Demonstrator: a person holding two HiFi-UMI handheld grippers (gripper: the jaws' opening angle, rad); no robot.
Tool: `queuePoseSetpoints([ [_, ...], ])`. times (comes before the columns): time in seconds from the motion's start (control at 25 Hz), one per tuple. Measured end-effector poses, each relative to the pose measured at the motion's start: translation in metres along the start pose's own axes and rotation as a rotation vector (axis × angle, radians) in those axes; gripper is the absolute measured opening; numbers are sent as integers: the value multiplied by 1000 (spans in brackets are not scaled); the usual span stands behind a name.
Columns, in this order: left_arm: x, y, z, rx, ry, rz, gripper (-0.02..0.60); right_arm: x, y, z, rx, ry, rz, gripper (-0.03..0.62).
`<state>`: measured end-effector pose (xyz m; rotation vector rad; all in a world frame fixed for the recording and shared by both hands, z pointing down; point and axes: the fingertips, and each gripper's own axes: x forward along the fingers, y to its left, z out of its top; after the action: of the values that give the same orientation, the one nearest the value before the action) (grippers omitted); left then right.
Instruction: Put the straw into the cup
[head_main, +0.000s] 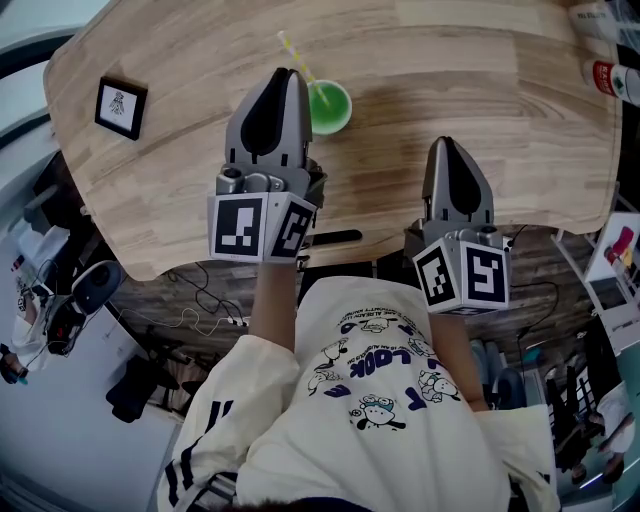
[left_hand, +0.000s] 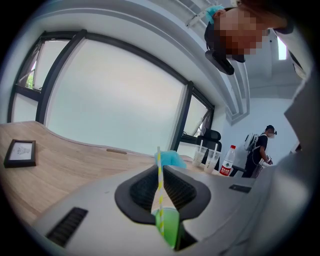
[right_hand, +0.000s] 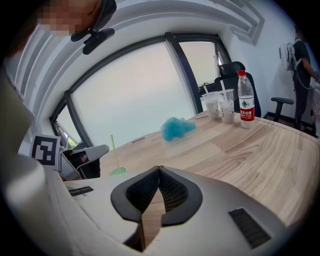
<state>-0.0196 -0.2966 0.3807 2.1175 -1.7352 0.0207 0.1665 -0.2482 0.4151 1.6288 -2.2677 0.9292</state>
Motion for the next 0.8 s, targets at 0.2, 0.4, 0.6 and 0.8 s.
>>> queuePoseSetpoints([
  [0.2,-10,-2,7,6,-5,30,52,0,9,11,-24,-21,25,-8],
  [0.4,-23,-5,18,8,-19,48,29,1,24,28,-48,-60,65,-8],
  [0.6,-39,-5,27,13,-33,74,29,-2,42,40,-76,-88,109,-8],
  [0.8,-57,-2,32,22,-33,118,29,-6,60,51,-105,-116,152,-8],
])
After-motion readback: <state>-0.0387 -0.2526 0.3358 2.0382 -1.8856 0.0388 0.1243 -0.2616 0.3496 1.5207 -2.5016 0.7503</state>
